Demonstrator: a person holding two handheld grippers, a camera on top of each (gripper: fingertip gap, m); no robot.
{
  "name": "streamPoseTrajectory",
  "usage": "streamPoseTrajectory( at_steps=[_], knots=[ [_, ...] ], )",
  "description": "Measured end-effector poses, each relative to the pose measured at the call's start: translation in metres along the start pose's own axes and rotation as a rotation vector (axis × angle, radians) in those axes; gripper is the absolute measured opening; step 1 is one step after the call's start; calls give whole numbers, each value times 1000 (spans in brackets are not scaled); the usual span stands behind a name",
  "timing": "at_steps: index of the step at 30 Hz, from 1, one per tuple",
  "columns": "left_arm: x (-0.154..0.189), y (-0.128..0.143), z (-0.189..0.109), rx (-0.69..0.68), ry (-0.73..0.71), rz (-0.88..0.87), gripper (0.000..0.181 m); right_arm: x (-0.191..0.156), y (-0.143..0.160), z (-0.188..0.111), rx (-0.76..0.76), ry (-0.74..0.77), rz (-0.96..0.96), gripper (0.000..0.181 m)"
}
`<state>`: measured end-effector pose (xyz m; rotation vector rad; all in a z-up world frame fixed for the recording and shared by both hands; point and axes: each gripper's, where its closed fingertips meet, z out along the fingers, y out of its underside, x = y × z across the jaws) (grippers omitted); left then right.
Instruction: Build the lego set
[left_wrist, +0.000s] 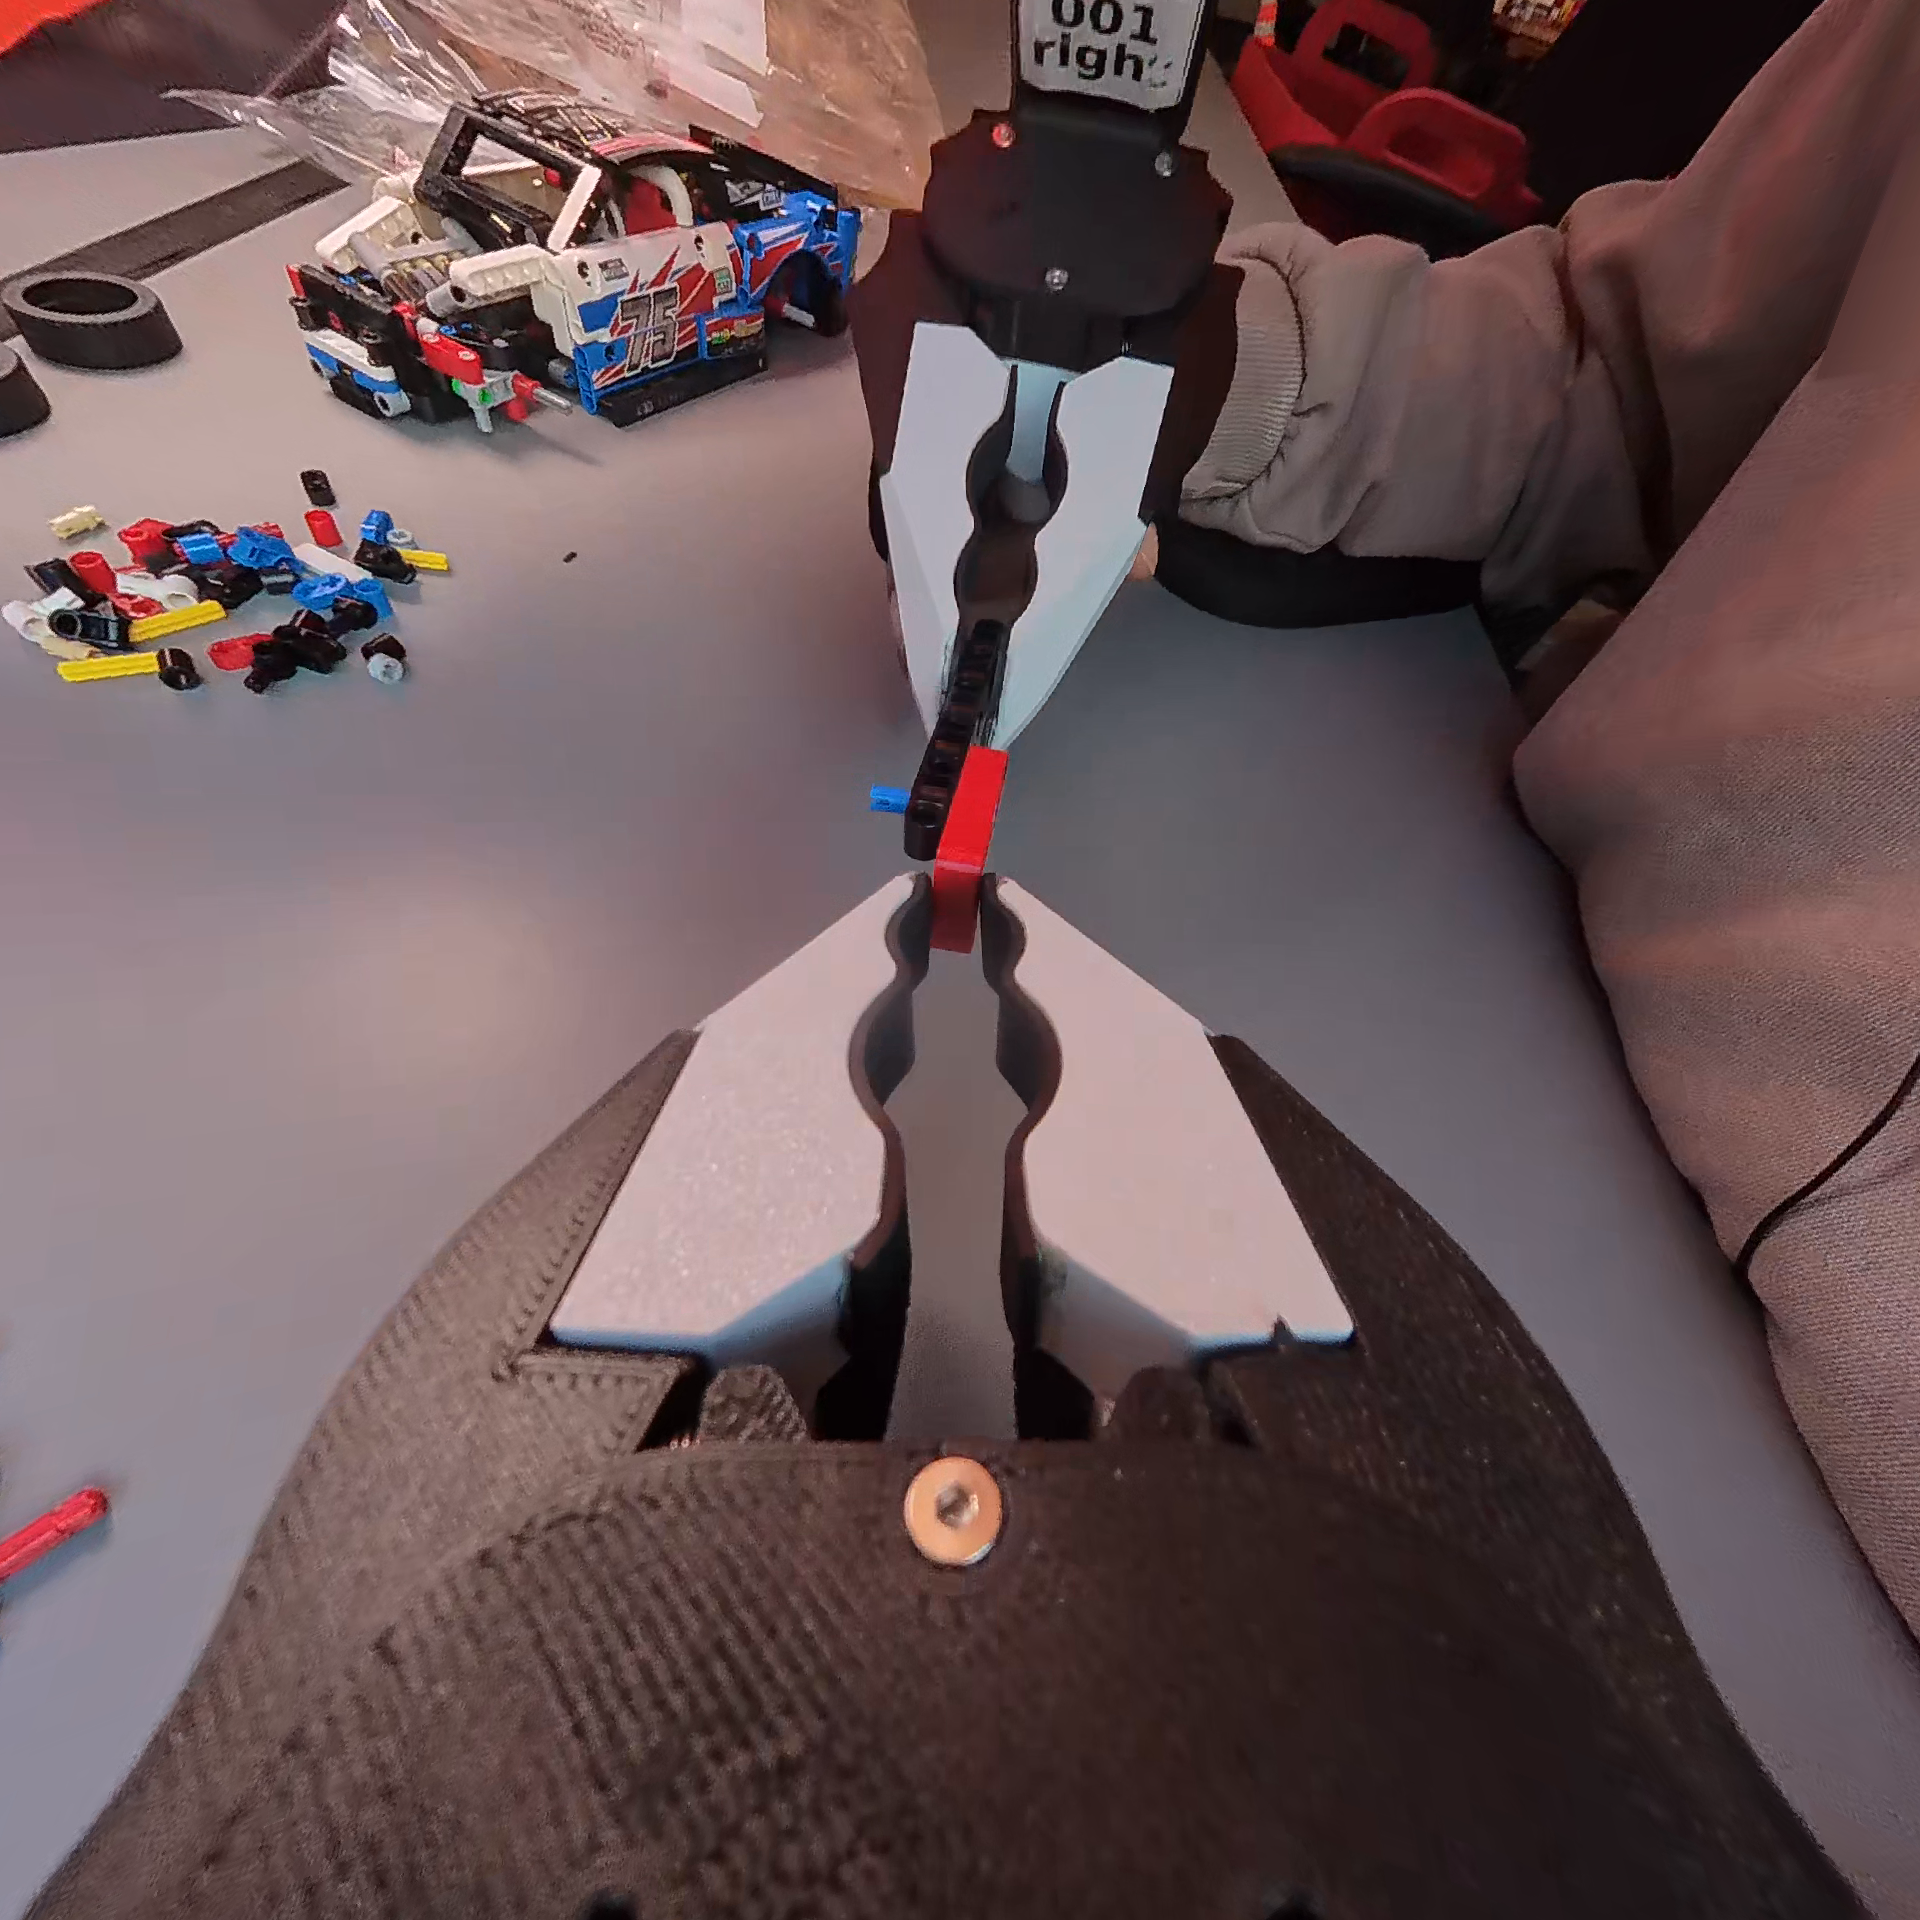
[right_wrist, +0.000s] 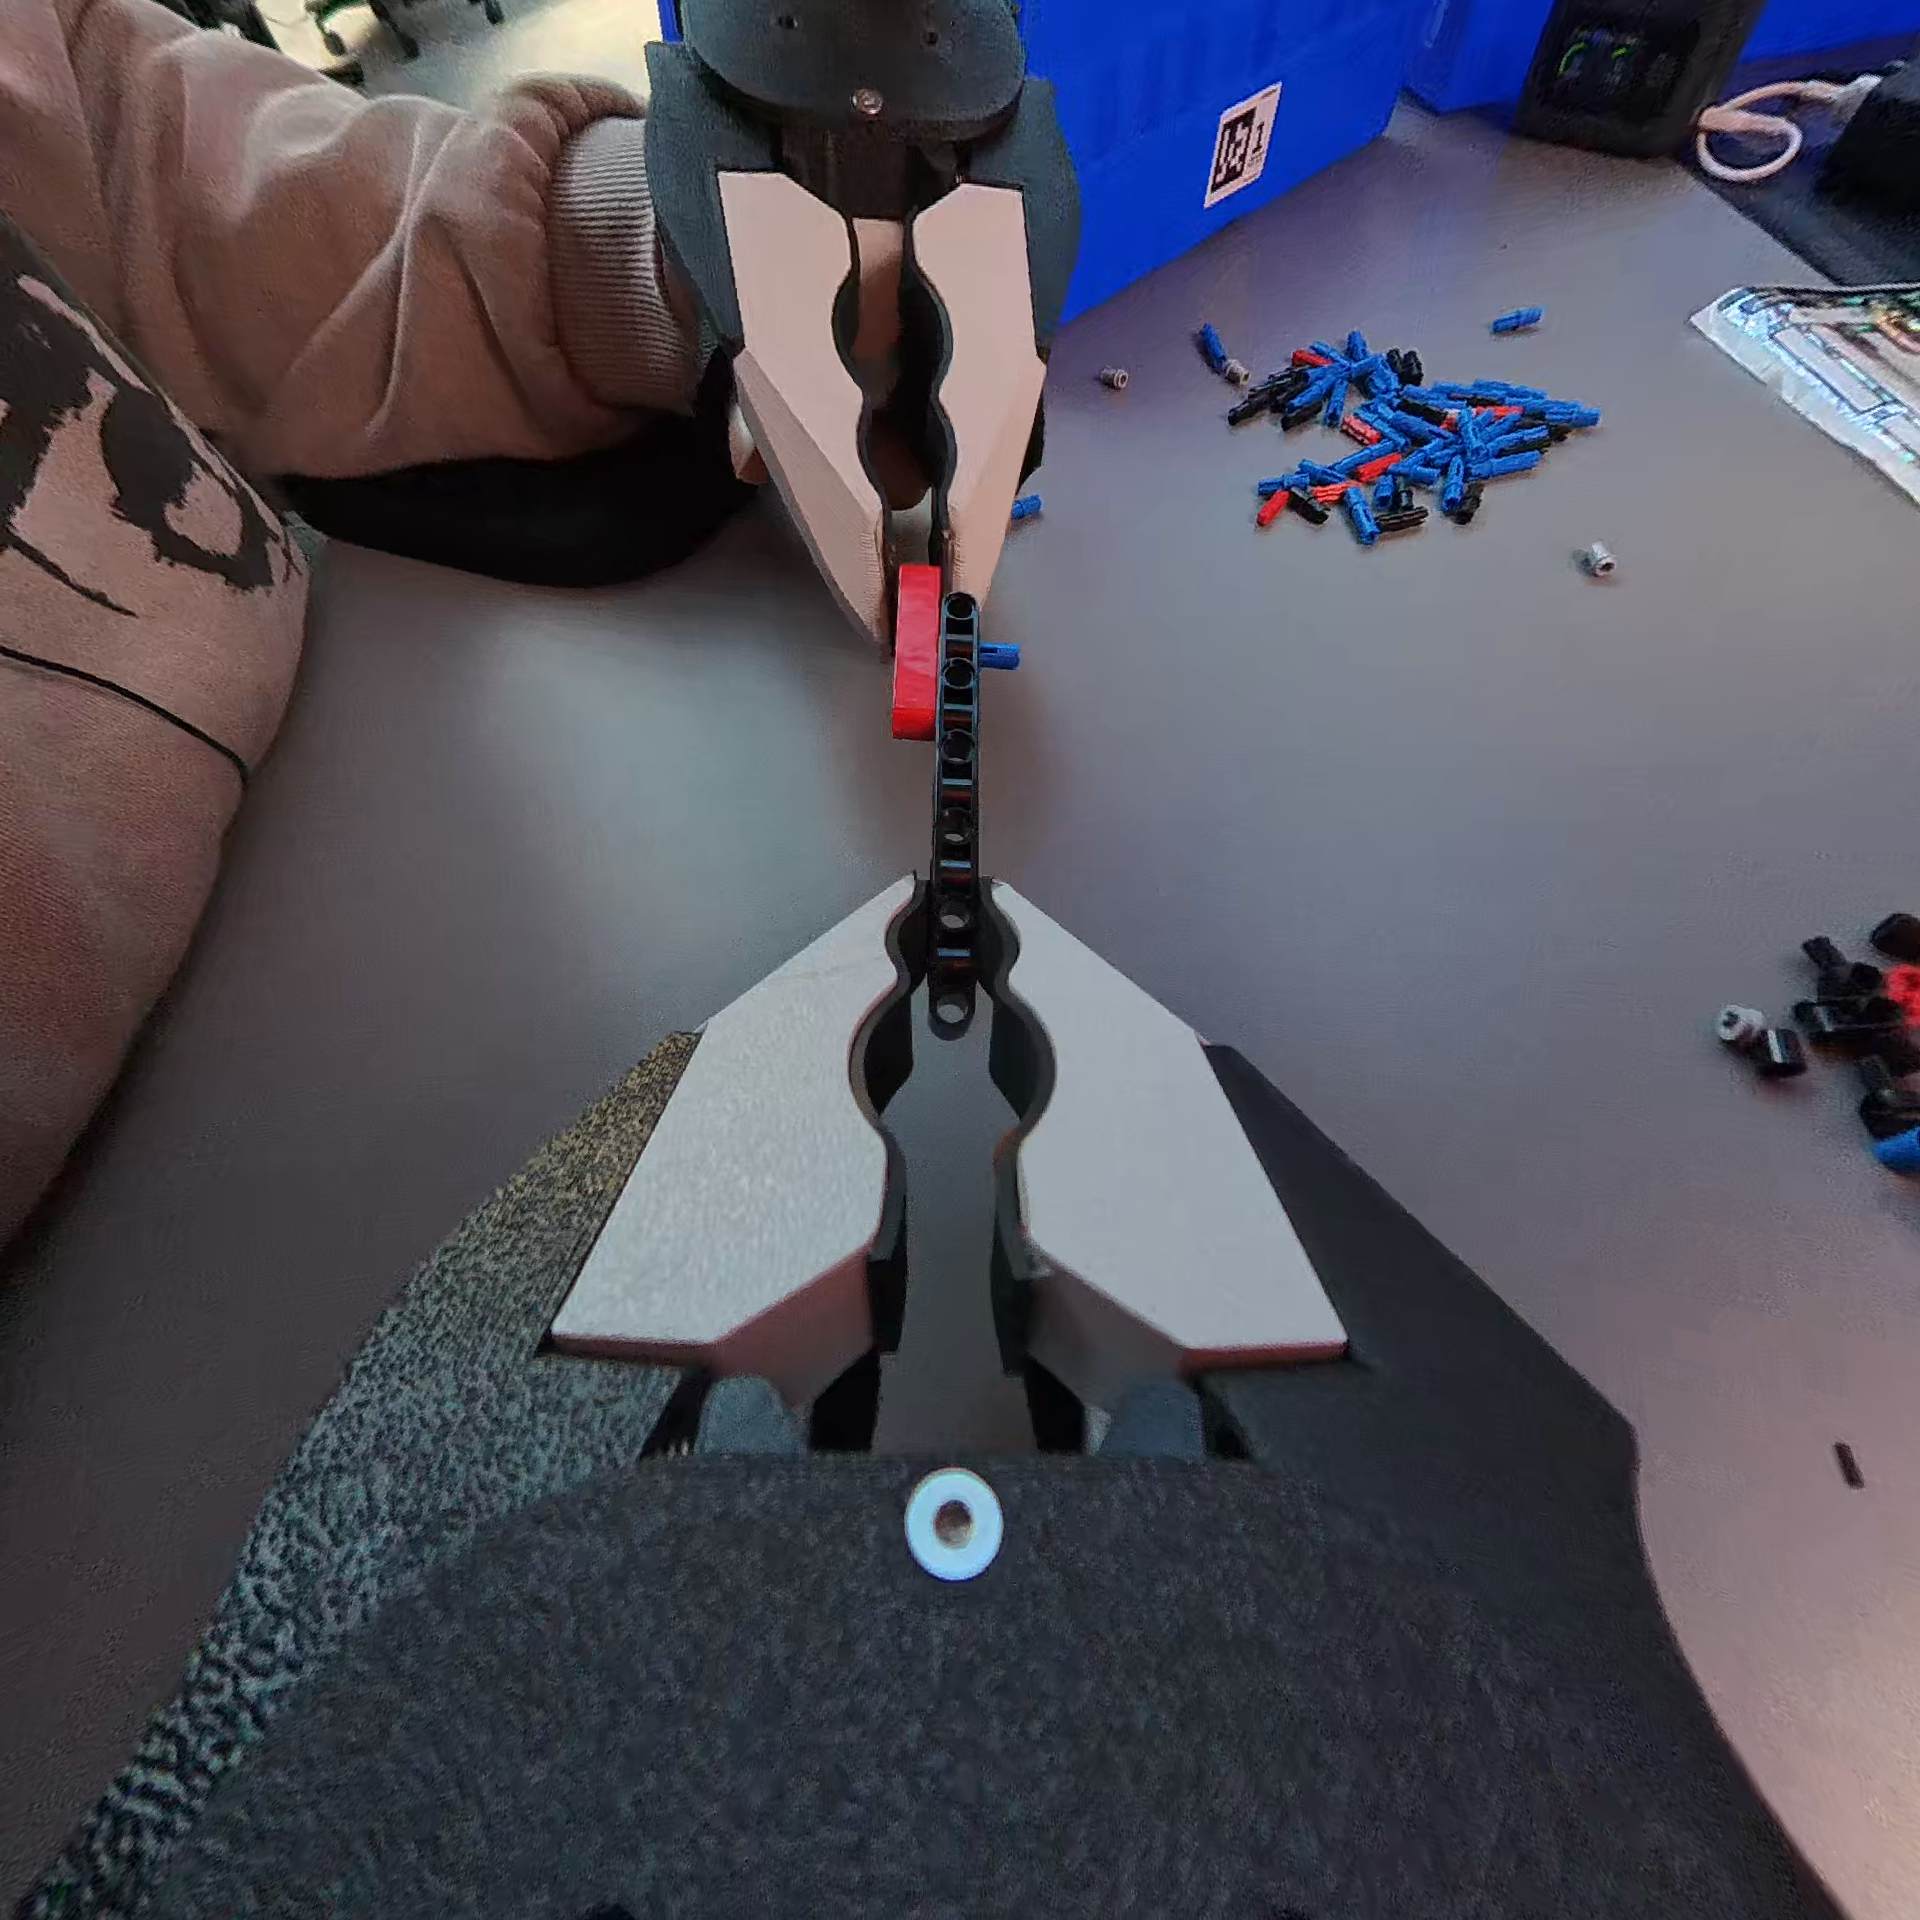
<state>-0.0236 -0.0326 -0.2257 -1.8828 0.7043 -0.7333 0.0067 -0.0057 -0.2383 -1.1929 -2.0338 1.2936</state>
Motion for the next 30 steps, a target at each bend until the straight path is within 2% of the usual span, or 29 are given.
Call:
streamPoseTrajectory(
  at_steps=[11,13,17,25,30],
  knots=[
    [-6,2,1,-6,-52,36,19,5,2,0,-12,19,27,6],
    [-4,5,4,-24,-47,48,8,3,0,0,1,11,30,6],
    [-4,5,4,-35,-44,37,7,2,-4,0,23,11,31,6],
    [-4,-4,-1,41,49,-195,7,11,-15,-7,92,103,-71,10],
    [-8,-3,-1,34,-14,-100,8,11,-16,-7,85,117,-117,8]
  ],
)
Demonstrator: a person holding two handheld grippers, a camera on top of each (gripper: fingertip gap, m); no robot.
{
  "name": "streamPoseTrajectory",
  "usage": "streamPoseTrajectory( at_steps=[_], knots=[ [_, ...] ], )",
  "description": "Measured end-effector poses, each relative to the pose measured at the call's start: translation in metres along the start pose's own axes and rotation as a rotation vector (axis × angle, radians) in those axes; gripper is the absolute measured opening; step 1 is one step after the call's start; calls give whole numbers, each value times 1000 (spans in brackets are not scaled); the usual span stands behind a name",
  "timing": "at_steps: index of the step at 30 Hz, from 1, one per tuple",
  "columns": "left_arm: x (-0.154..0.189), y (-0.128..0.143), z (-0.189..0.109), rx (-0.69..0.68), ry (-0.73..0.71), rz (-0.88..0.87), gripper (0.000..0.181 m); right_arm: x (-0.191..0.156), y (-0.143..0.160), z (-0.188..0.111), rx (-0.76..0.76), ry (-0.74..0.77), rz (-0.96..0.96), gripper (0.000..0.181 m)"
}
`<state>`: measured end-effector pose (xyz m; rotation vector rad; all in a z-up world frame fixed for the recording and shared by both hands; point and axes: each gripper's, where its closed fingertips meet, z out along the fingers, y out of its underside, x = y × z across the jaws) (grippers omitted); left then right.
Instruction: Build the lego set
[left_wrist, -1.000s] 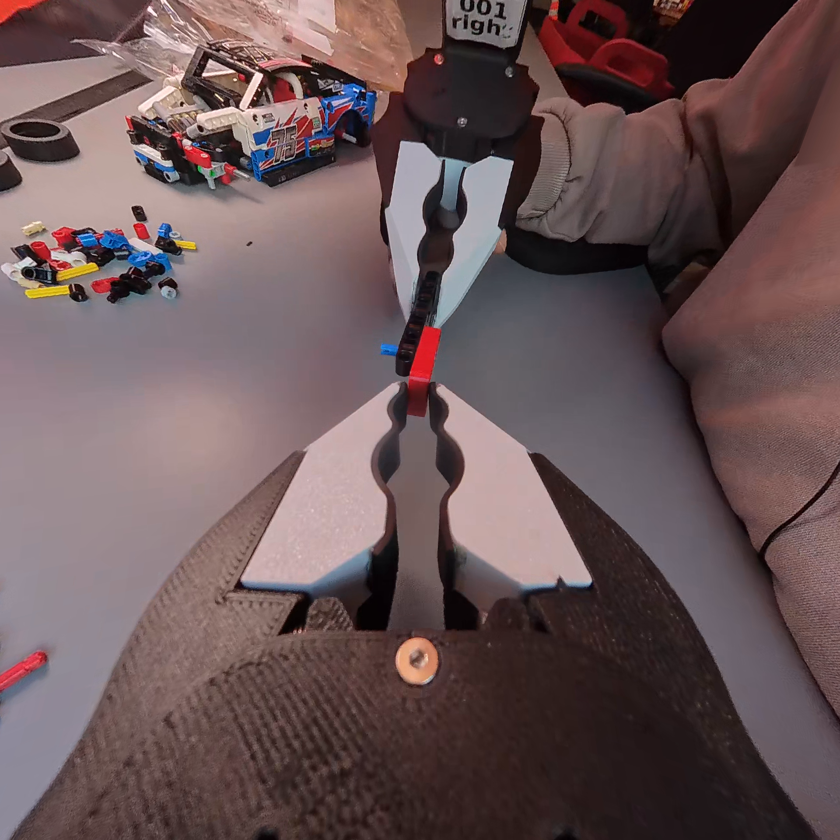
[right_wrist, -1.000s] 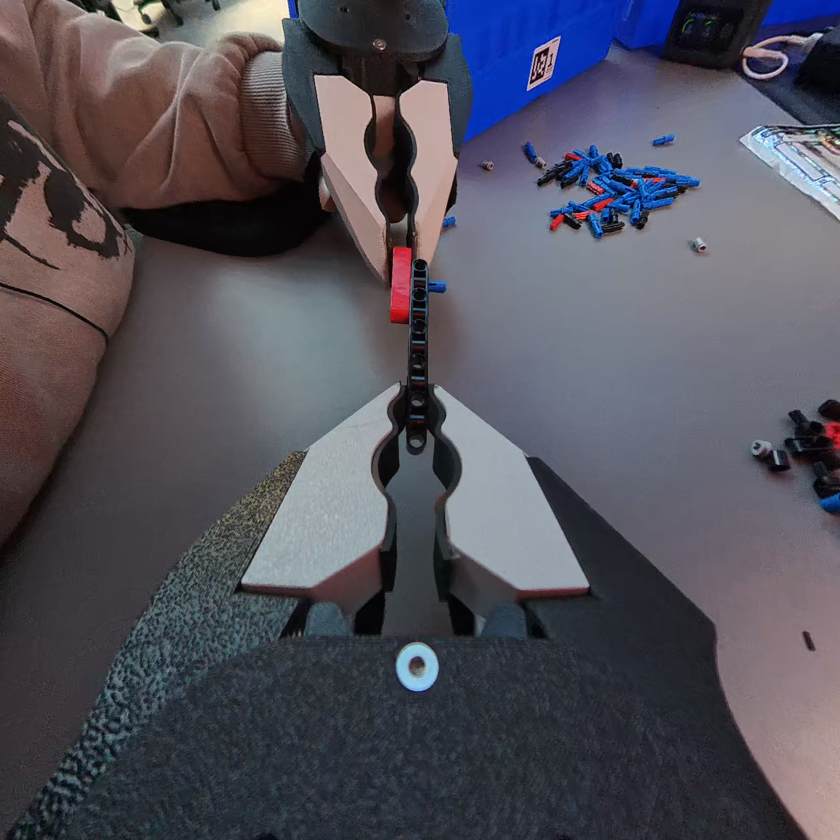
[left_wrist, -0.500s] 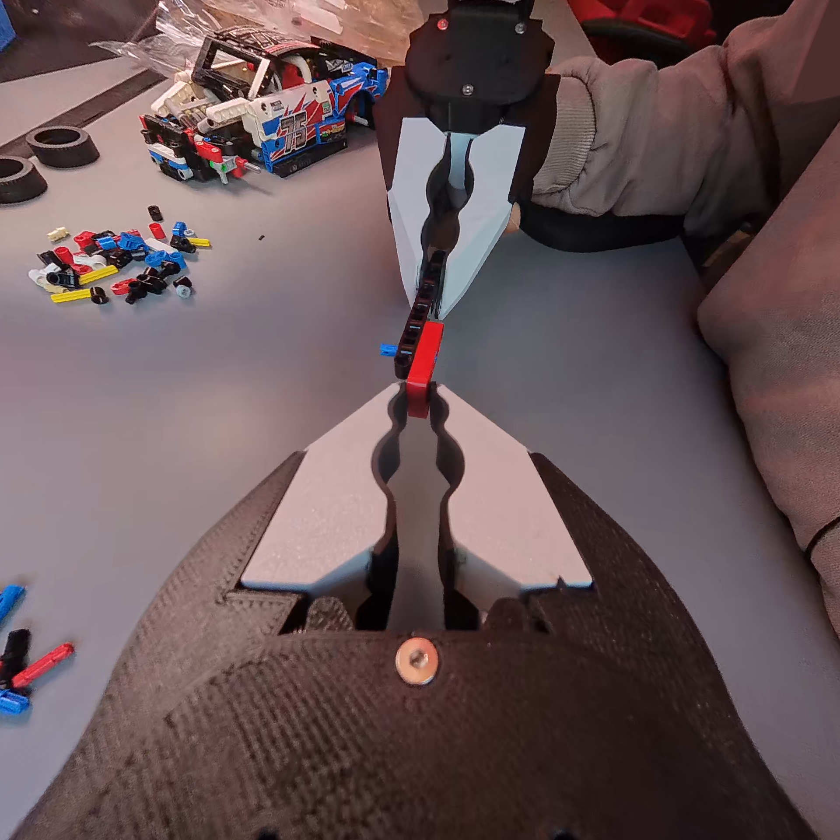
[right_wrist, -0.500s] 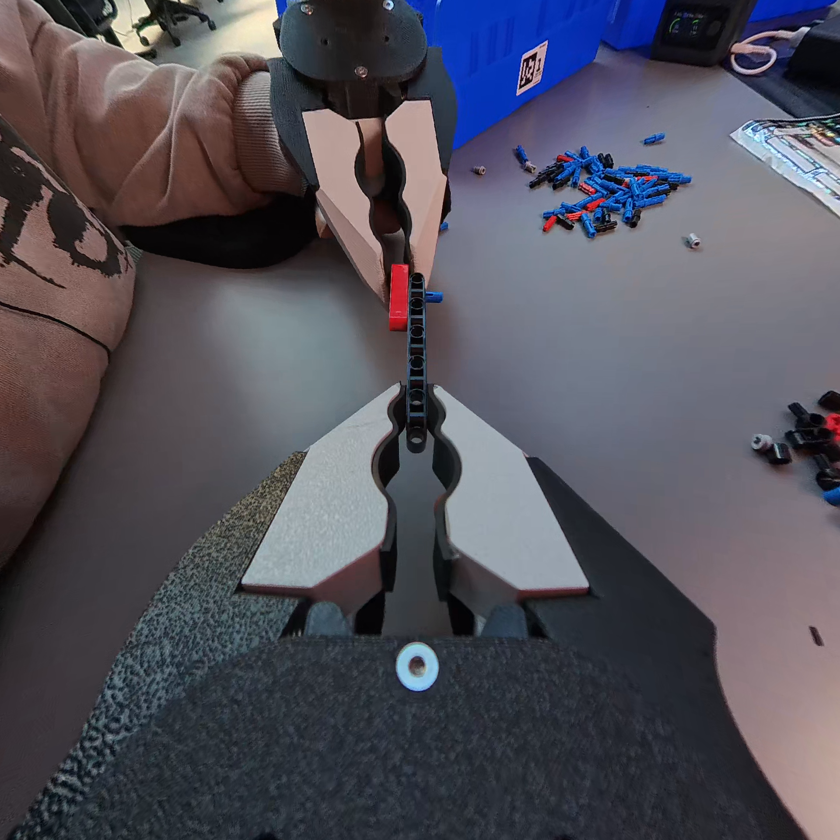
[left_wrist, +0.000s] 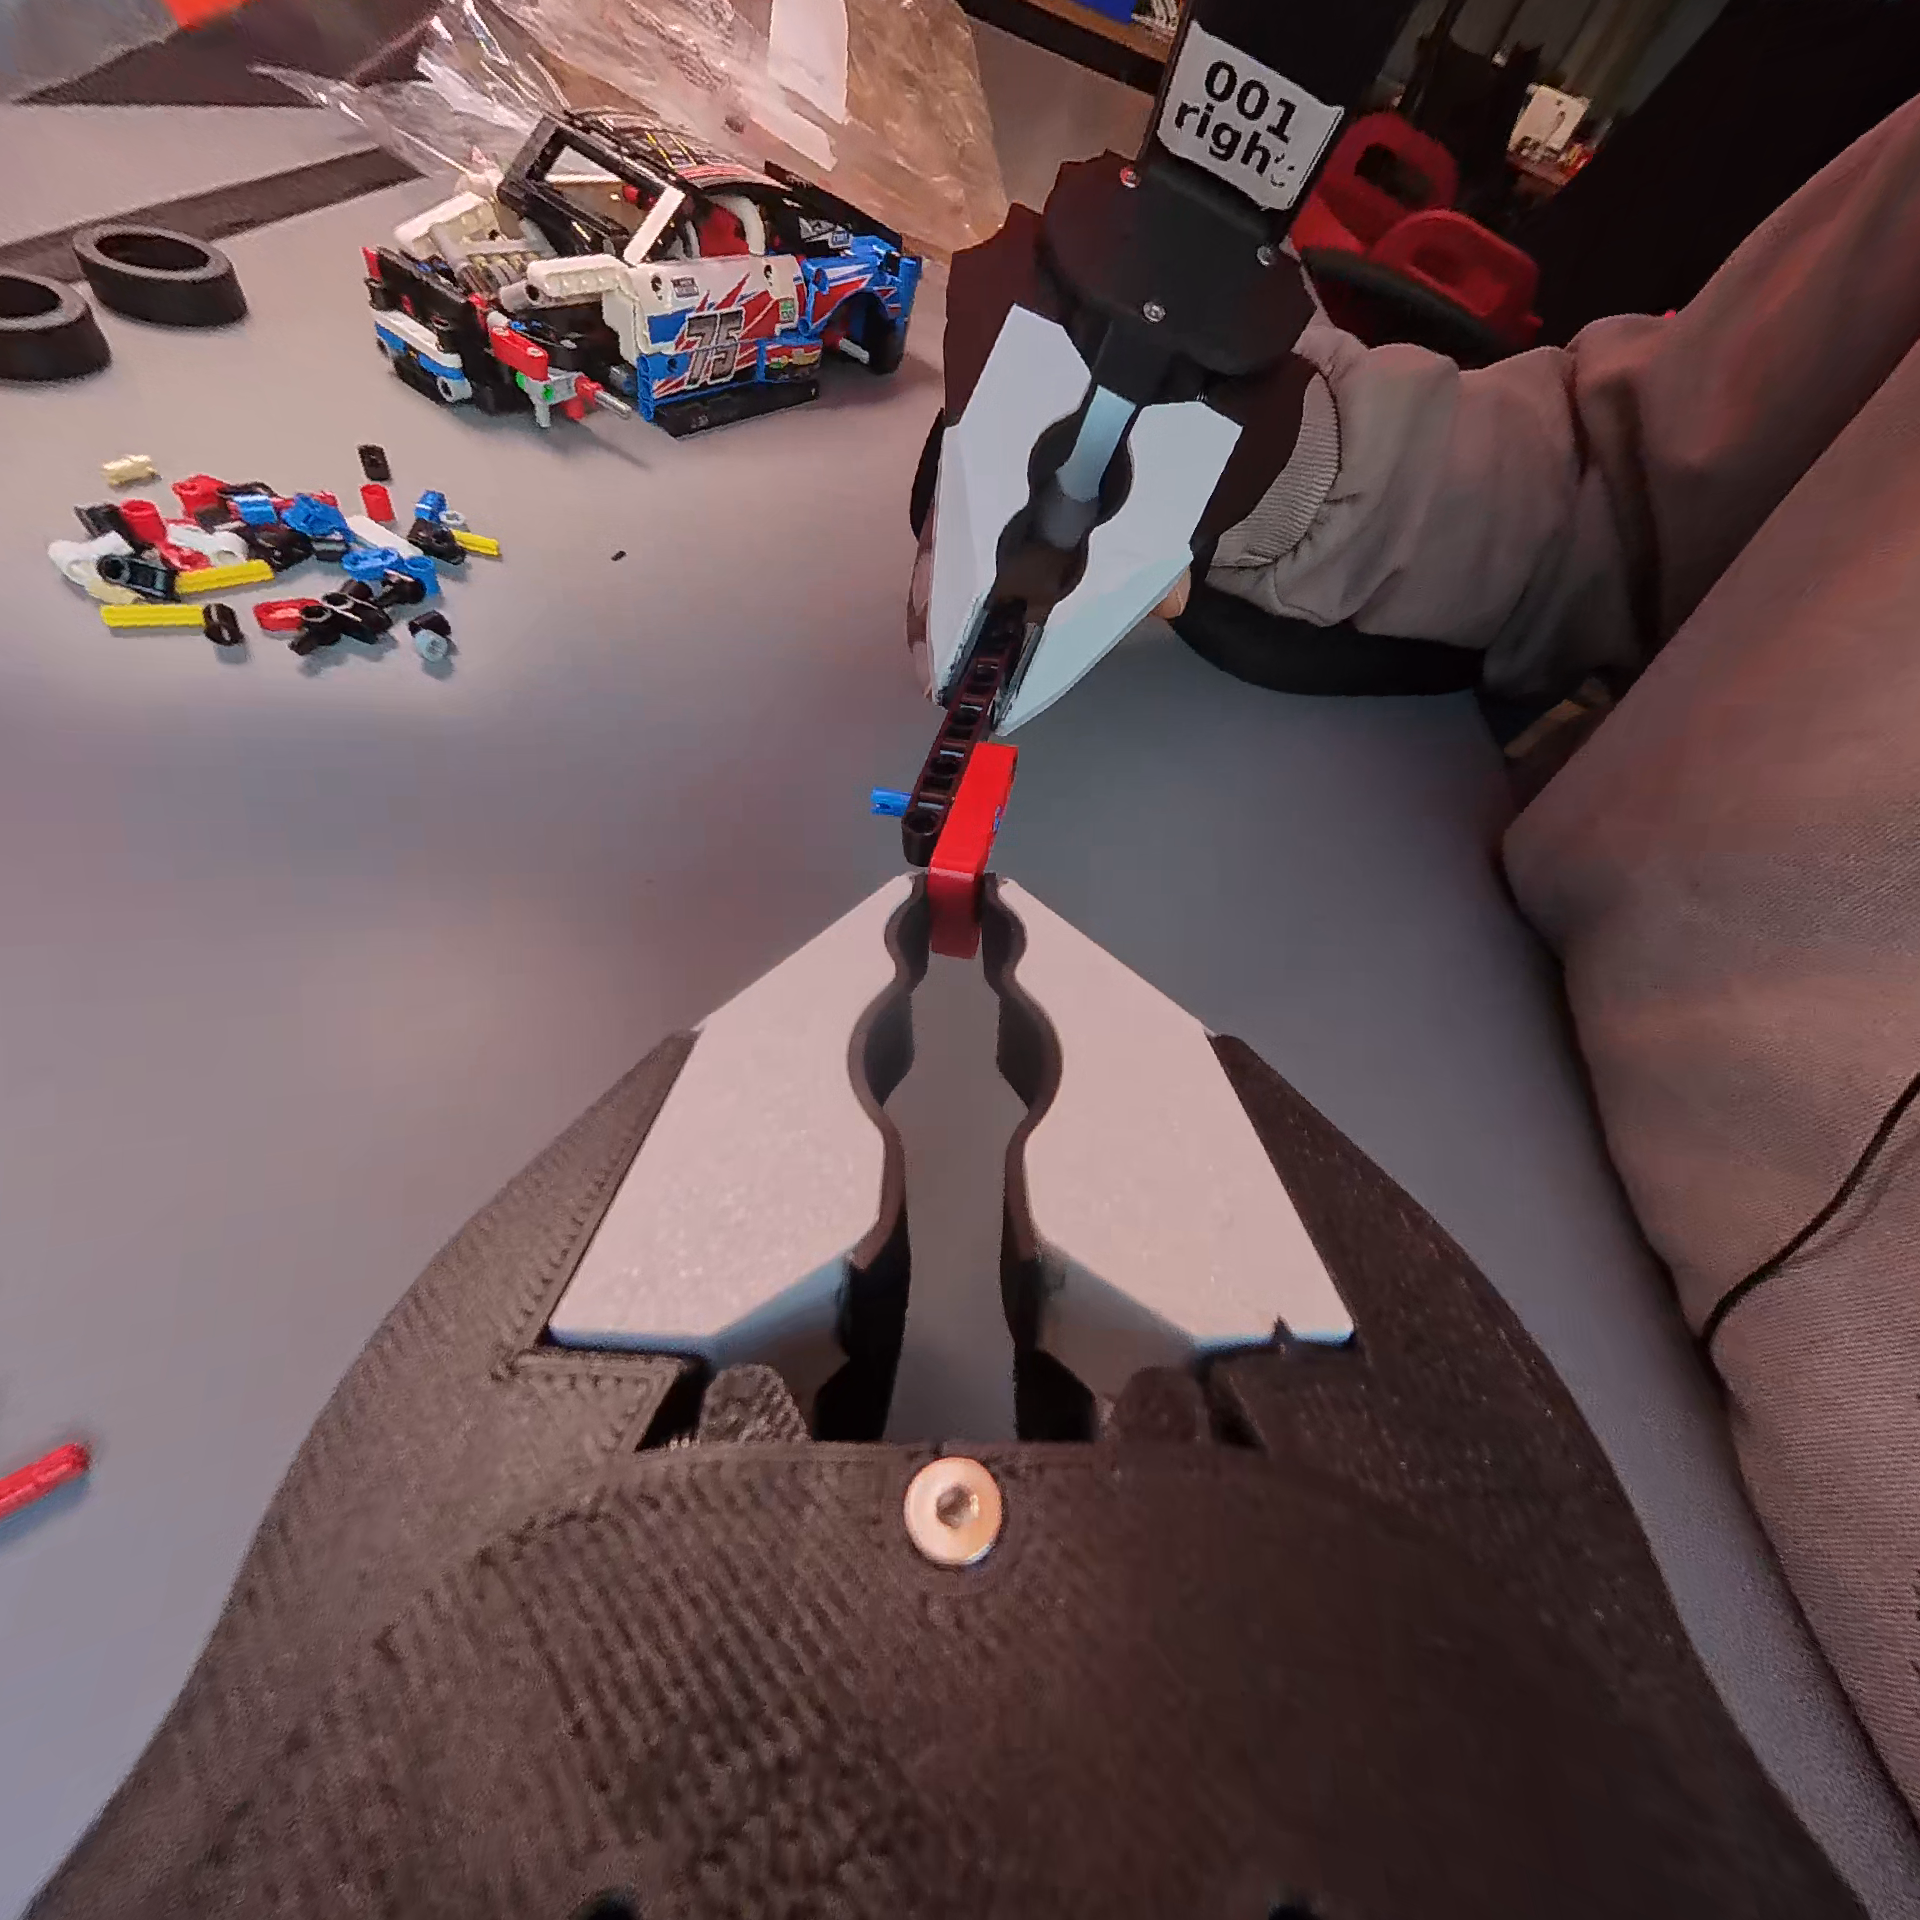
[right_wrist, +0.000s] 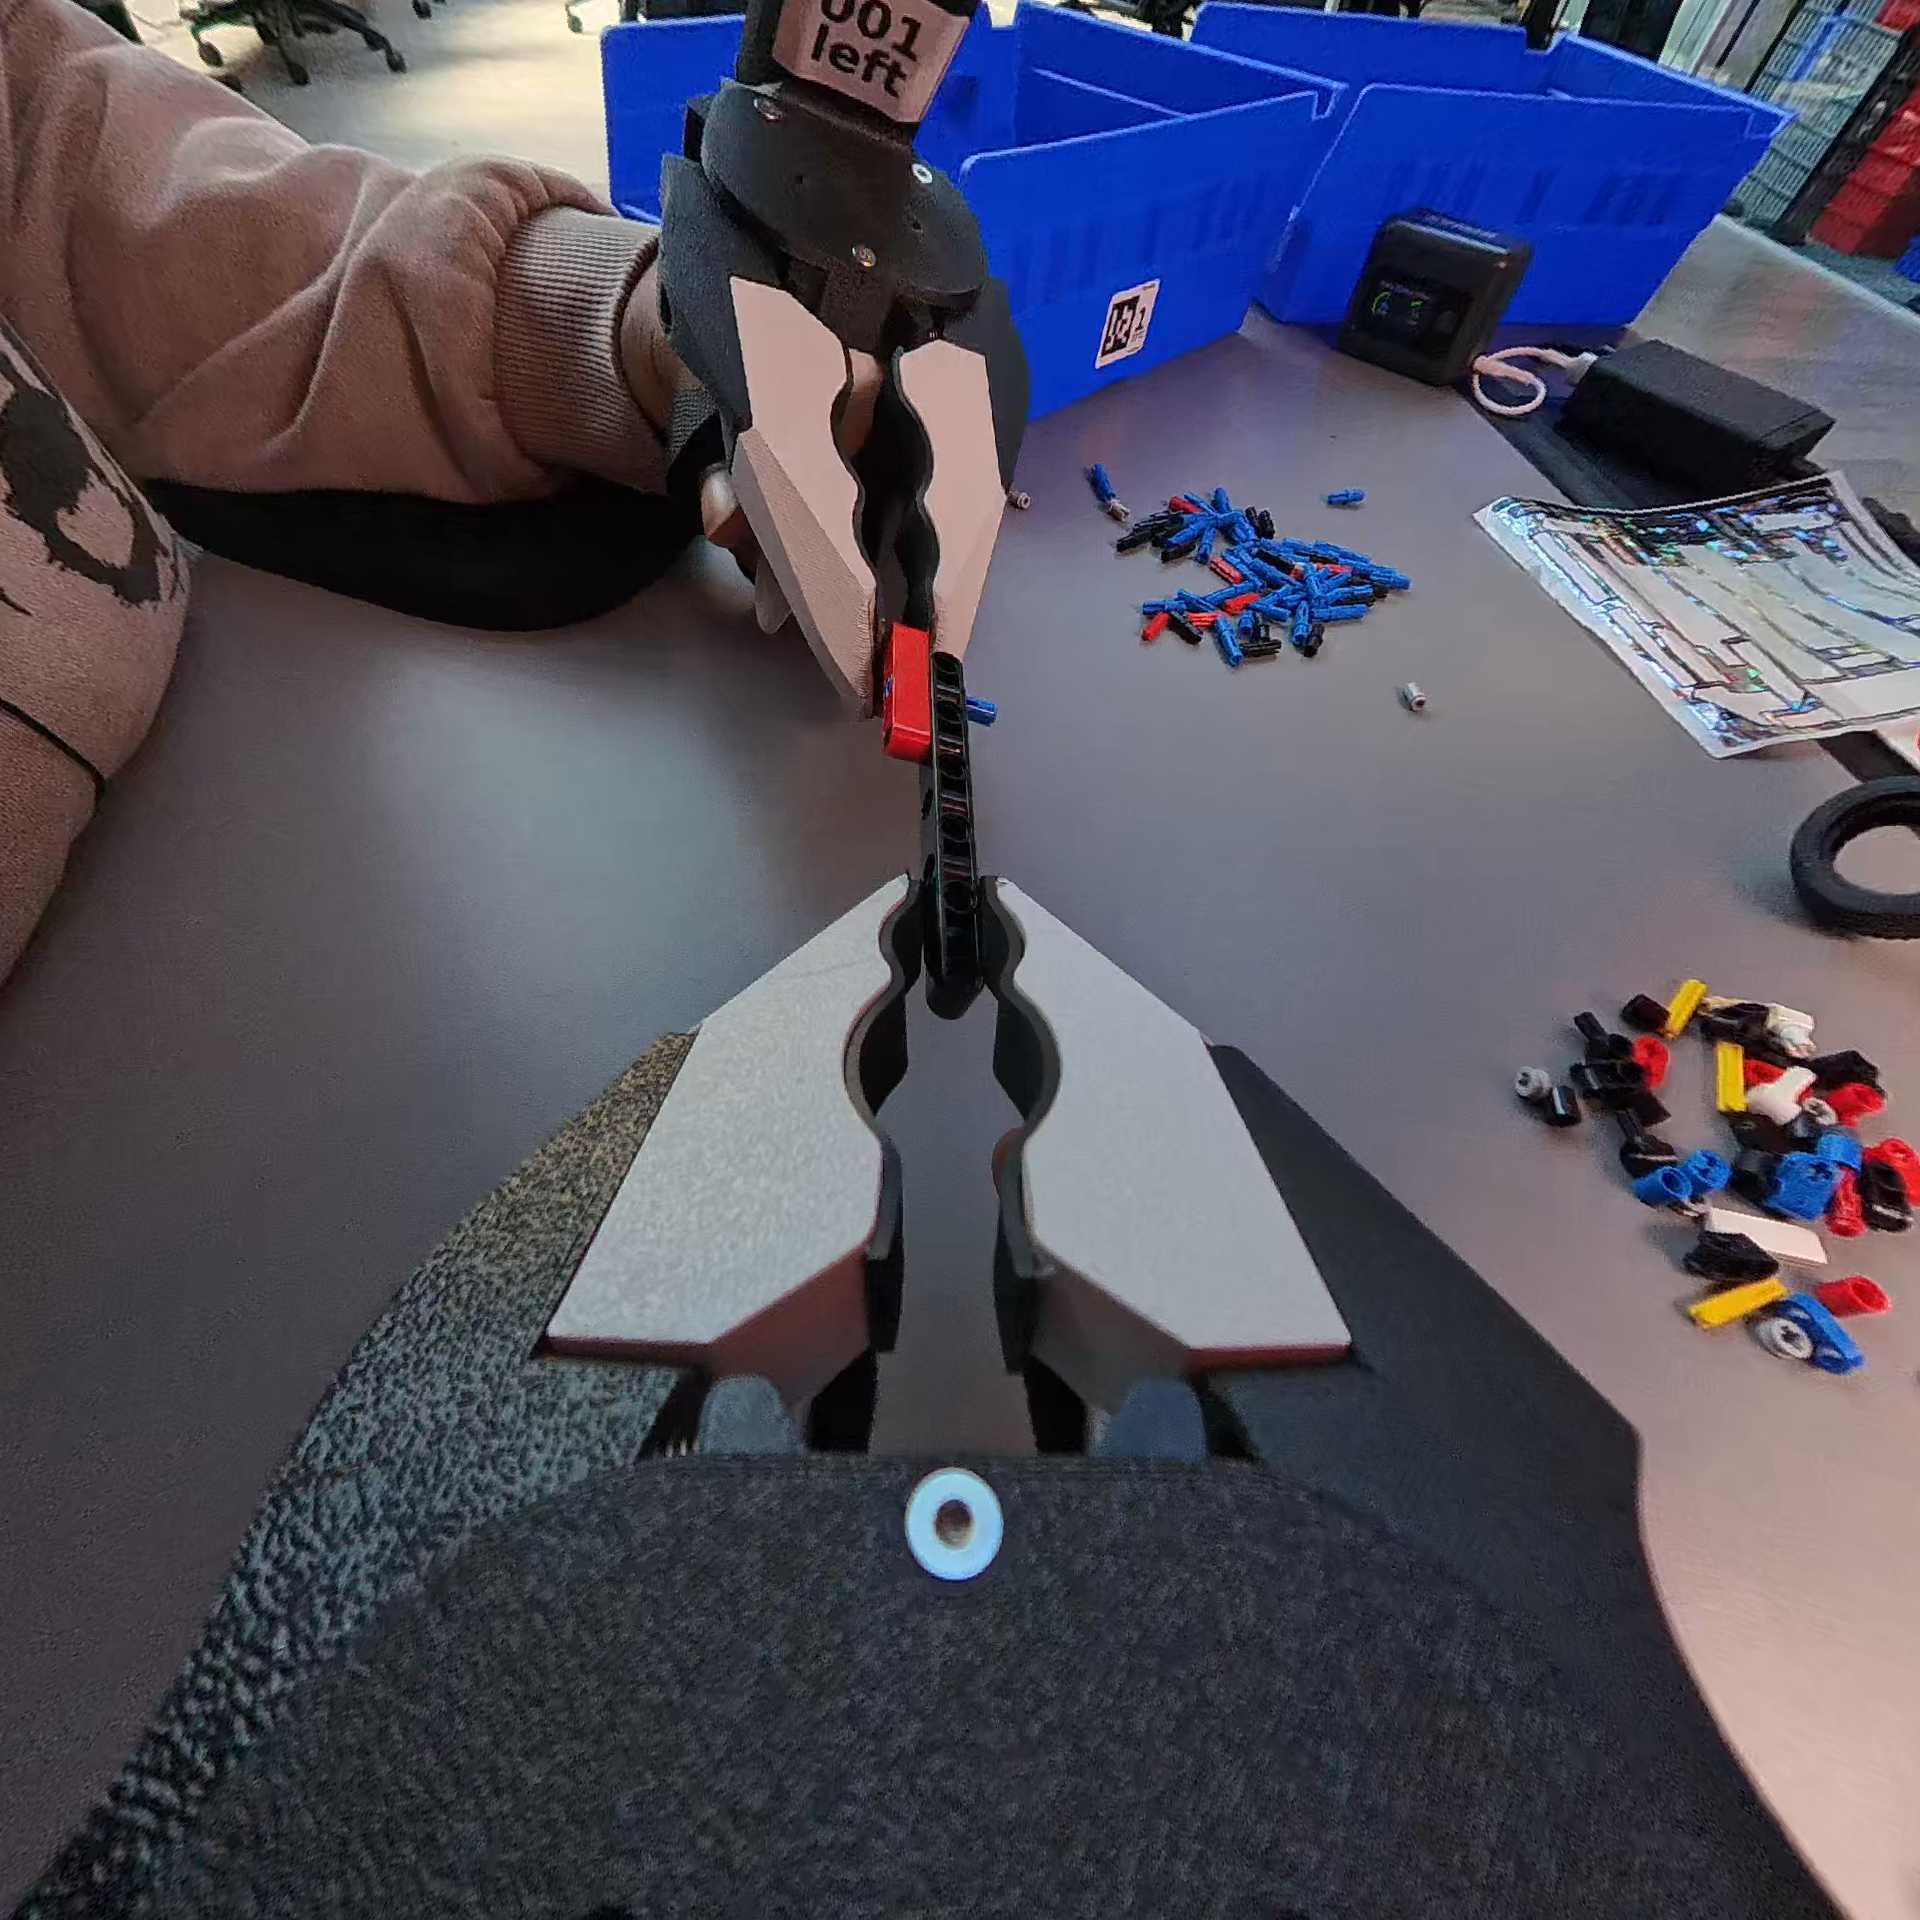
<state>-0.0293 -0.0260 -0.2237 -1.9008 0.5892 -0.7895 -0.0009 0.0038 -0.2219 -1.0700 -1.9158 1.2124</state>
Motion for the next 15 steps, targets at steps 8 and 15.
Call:
streamPoseTrajectory(
  at_steps=[8,15],
  knots=[
    [-4,-9,-6,43,-61,94,17,10,13,1,-101,149,-310,6],
    [-10,-5,-6,8,-113,129,21,11,46,10,-330,209,-711,9]
  ],
)
